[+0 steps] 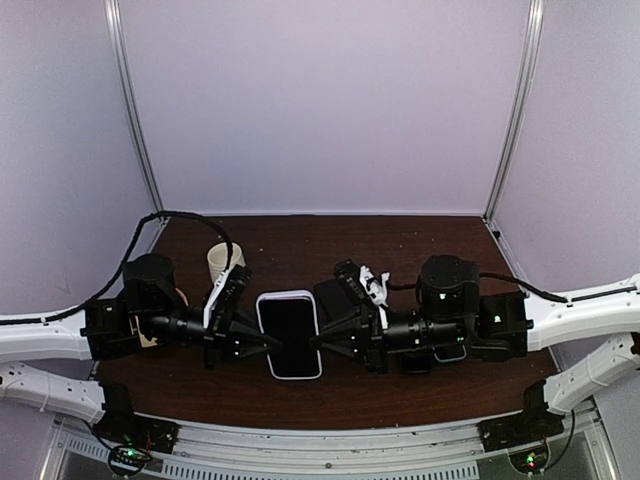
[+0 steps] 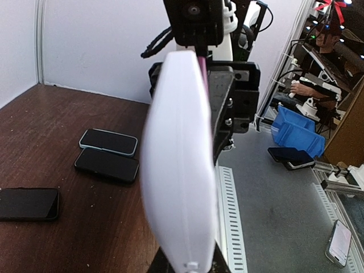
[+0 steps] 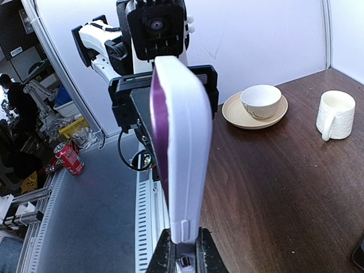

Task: Put the phone into the phone case
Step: Press the phone with the phone case against the phone, then place the phone with the phone case at the corner of the board, then move the phone with the phone case to the center of the board.

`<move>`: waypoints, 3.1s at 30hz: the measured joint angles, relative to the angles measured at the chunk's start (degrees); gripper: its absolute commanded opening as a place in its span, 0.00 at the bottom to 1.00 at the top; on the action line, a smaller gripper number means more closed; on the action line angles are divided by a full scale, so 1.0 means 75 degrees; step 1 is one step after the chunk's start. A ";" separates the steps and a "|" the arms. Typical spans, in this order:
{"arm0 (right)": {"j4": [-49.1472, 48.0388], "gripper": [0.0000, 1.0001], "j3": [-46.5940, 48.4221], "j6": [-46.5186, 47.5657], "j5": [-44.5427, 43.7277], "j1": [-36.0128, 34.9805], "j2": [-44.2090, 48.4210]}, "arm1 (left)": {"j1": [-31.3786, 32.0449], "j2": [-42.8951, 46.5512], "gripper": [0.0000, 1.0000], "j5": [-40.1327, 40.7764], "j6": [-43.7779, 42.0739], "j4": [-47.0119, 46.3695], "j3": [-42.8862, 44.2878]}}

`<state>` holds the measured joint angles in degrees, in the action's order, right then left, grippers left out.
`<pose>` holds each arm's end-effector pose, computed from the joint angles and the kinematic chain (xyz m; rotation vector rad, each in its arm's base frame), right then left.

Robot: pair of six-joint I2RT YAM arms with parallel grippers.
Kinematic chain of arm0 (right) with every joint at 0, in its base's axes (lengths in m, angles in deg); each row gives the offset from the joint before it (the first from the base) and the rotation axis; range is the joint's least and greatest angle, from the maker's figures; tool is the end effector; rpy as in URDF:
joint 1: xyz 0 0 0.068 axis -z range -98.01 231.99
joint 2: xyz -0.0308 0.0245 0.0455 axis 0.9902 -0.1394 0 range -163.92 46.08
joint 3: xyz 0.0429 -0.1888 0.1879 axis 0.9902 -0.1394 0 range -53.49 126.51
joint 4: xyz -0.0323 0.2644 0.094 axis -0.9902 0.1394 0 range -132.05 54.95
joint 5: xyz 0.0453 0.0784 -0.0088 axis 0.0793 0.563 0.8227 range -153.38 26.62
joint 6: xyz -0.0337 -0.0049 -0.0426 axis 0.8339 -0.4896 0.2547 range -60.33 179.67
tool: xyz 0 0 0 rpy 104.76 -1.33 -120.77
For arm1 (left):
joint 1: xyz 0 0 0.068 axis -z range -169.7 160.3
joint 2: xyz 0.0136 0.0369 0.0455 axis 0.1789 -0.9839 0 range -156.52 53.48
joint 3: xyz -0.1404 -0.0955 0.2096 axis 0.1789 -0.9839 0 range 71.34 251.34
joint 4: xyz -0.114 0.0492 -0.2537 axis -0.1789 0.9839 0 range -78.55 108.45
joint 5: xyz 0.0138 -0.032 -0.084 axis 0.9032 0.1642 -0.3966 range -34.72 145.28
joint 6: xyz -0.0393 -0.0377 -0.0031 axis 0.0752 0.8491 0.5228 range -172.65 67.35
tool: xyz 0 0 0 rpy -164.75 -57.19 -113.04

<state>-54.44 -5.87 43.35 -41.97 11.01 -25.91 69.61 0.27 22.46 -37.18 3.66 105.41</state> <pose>0.0895 0.3005 0.2835 -1.1783 1.6196 1.3777 0.1047 -0.2154 0.2709 1.1476 1.6098 -1.4056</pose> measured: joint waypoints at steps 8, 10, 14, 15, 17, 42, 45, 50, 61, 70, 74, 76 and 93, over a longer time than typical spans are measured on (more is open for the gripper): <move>0.0326 0.00 -0.0006 -0.0682 -0.0391 0.0274 -0.0300 | 0.0009 -0.0050 0.85 0.1265 -0.0003 0.0560 0.0210; 0.0414 0.00 -0.0020 -0.1035 -0.0498 0.0484 -0.0507 | 0.0009 -0.0073 0.91 0.2078 0.0038 0.0997 0.0376; 0.0417 0.00 -0.0017 -0.1684 -0.0443 0.1011 -0.1376 | -0.0015 -0.0154 0.94 0.4074 0.0096 0.2139 0.0717; 0.0420 0.00 -0.0009 -0.1818 -0.0396 0.1125 -0.1626 | -0.0023 -0.0175 0.94 0.4398 0.0102 0.2363 0.0778; 0.0420 0.00 0.0073 -0.2101 -0.0207 0.1411 -0.2358 | -0.0067 -0.0201 0.94 0.4954 0.0105 0.2786 0.0883; -0.0682 0.09 0.0341 -0.5592 -0.0009 0.2139 -0.4616 | -0.0460 -0.0300 0.94 0.6111 0.0172 0.3660 0.0927; -0.0772 0.18 0.0309 -0.5817 -0.0306 0.1999 -0.4616 | -0.0498 -0.0323 0.94 0.6094 0.0207 0.3660 0.0927; -0.0708 0.31 0.0052 -0.6140 -0.0874 0.1746 -0.4631 | -0.0516 -0.0321 0.94 0.6088 0.0213 0.3660 0.0927; 0.3171 0.65 0.2101 -0.4398 -0.1990 0.1582 -0.4371 | -0.0551 -0.0318 0.94 0.6059 0.0221 0.3660 0.0927; 0.6216 0.99 0.5115 -0.2008 -0.3558 0.2232 -0.4983 | -0.0568 -0.0341 0.94 0.6009 0.0227 0.3663 0.0927; 0.6846 1.00 0.6033 -0.1297 -0.3698 0.2623 -0.6073 | -0.0589 -0.0364 0.94 0.5980 0.0224 0.3666 0.0927; 0.7009 1.00 0.6411 -0.1049 -0.3687 0.2760 -0.6604 | -0.0603 -0.0379 0.94 0.5963 0.0224 0.3666 0.0927; 0.7245 0.87 0.7732 -0.0583 -0.3104 0.3098 -0.8032 | -0.0612 -0.0516 0.94 0.5753 0.0224 0.3625 0.0927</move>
<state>-0.10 52.12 38.98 -65.25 34.24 -86.14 65.02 -3.60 65.61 -35.50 30.85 112.36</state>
